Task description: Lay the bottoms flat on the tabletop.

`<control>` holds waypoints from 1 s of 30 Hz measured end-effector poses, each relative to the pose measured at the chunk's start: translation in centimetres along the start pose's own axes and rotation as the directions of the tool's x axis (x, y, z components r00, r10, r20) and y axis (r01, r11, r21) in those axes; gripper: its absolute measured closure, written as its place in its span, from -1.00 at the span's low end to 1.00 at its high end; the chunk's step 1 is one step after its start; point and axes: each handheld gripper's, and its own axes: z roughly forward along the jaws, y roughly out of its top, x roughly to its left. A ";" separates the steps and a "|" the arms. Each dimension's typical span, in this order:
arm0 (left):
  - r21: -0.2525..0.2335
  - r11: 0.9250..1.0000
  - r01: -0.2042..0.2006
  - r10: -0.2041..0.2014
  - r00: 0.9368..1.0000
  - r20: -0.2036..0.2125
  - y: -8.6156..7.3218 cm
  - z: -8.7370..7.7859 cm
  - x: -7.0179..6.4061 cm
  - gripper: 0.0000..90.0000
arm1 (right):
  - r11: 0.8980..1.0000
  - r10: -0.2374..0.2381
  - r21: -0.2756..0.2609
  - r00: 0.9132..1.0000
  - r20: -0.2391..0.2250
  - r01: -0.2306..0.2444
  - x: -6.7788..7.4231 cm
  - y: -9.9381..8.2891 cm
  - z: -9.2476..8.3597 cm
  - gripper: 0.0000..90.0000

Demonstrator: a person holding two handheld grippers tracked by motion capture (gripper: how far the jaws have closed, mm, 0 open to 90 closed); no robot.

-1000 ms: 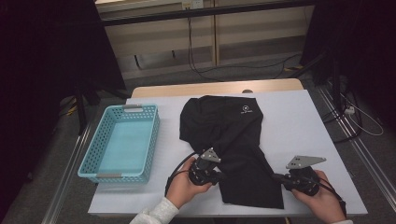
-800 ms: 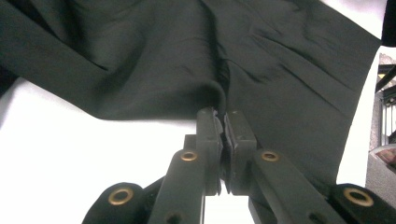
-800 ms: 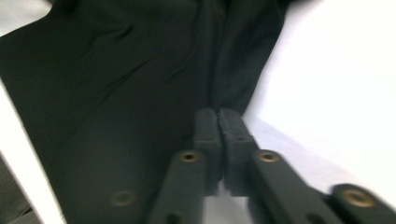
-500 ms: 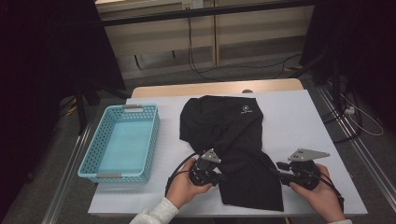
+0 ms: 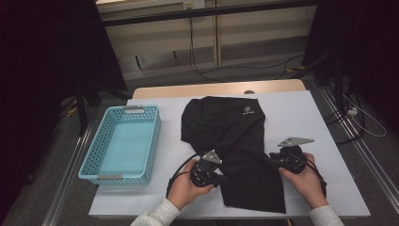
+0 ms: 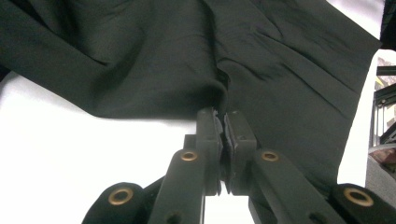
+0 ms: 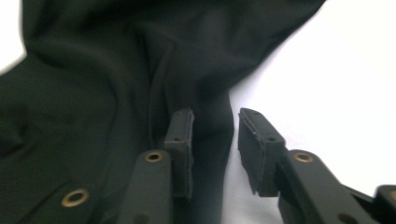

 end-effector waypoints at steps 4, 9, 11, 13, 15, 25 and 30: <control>-0.001 1.000 0.002 -0.002 1.000 -0.011 0.0 0.0 -0.1 0.92 | 1.000 -0.009 0.006 0.999 -0.033 0.009 -0.3 0.2 0.2 1.00; -0.002 1.000 -0.004 0.004 1.000 -0.008 0.0 -0.1 -0.3 0.92 | 1.000 -0.015 0.019 1.000 -0.002 0.015 -0.7 0.0 -0.7 1.00; 0.001 1.000 -0.004 0.004 1.000 -0.008 0.0 0.0 -0.4 0.92 | 1.000 -0.005 0.016 0.999 0.031 0.004 -1.5 -0.2 -1.6 1.00; 0.003 1.000 -0.007 0.007 1.000 -0.003 0.0 0.2 -0.5 0.92 | 1.000 0.019 0.012 0.999 0.036 -0.020 -2.3 -0.6 -2.5 1.00; 0.002 1.000 -0.005 0.005 1.000 0.005 0.0 0.3 -0.6 0.92 | 1.000 0.022 0.018 0.998 0.057 -0.023 -2.6 -1.1 -3.0 1.00; 0.002 1.000 0.002 -0.002 1.000 0.014 0.1 0.4 -0.5 0.92 | 1.000 0.030 -0.011 0.997 0.067 -0.029 -2.5 -0.5 -2.6 0.74; 0.001 1.000 0.002 -0.002 1.000 0.011 0.2 0.5 -0.5 0.92 | 0.997 0.054 -0.061 0.996 0.066 -0.050 -2.6 0.5 -2.0 0.46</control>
